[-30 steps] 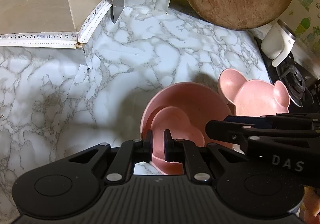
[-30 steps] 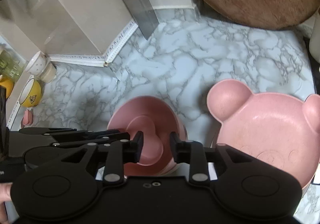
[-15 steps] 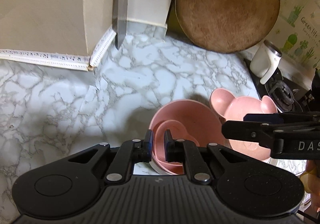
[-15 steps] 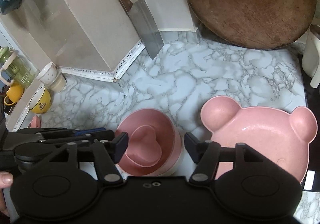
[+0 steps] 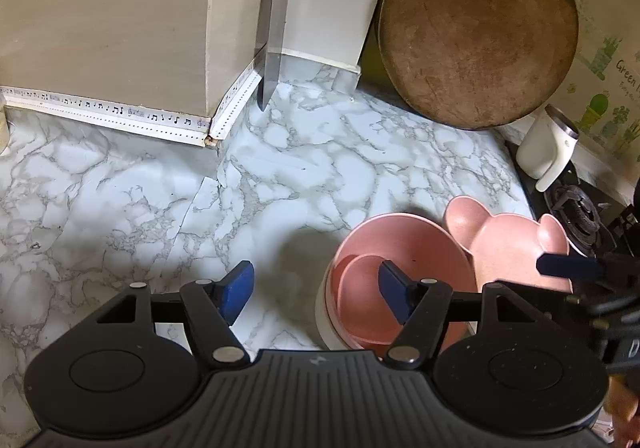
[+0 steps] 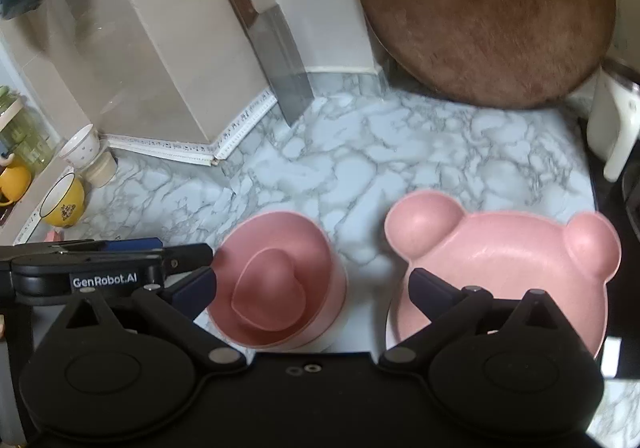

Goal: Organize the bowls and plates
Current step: 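Close both grippers on the rim of the nested bowls, then lift the nested bowls with both grippers and carry them over the bear plate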

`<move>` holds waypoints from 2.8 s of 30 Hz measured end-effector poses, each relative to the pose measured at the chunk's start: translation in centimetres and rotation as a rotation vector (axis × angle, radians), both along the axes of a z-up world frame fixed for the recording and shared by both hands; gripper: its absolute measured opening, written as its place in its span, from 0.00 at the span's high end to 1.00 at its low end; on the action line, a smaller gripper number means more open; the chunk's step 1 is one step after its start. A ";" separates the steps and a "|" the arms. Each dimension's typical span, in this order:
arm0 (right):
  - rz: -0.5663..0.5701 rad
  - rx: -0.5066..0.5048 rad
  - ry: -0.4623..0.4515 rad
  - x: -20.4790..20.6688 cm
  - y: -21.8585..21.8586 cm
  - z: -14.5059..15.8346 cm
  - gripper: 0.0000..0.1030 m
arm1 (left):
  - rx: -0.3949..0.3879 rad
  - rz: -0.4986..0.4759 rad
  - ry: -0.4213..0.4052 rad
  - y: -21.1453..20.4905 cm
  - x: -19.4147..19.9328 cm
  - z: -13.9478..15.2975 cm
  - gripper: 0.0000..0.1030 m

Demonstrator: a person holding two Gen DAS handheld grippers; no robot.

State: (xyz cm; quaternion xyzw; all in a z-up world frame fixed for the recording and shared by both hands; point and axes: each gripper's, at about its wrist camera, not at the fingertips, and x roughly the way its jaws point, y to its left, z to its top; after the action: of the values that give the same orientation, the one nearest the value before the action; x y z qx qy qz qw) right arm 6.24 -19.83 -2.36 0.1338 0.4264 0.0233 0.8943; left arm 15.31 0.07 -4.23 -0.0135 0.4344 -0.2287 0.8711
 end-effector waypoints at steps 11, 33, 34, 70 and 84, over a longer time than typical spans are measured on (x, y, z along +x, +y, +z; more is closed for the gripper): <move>-0.116 0.028 0.117 1.1 -0.9 -2.6 0.20 | 0.072 0.038 0.041 -1.1 1.6 -1.8 0.34; -0.076 0.009 0.169 3.3 0.4 -4.1 0.54 | 0.151 0.006 0.084 -3.0 2.3 -3.3 0.66; -0.077 0.013 0.172 3.3 0.4 -4.2 0.54 | 0.142 0.010 0.104 -2.9 2.5 -3.6 0.66; -0.104 0.052 0.147 2.6 0.5 -2.9 0.77 | 0.071 -0.007 0.115 -2.9 1.5 -2.2 0.88; -0.129 0.050 0.066 0.6 -2.6 1.0 0.78 | 0.054 -0.041 0.023 -5.6 -0.2 2.8 0.88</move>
State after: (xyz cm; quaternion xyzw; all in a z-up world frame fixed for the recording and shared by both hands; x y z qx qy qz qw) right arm 6.87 -22.45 -1.34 0.1839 0.4455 -0.0283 0.8758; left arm 15.11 -5.54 -1.40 0.0164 0.4504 -0.2343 0.8614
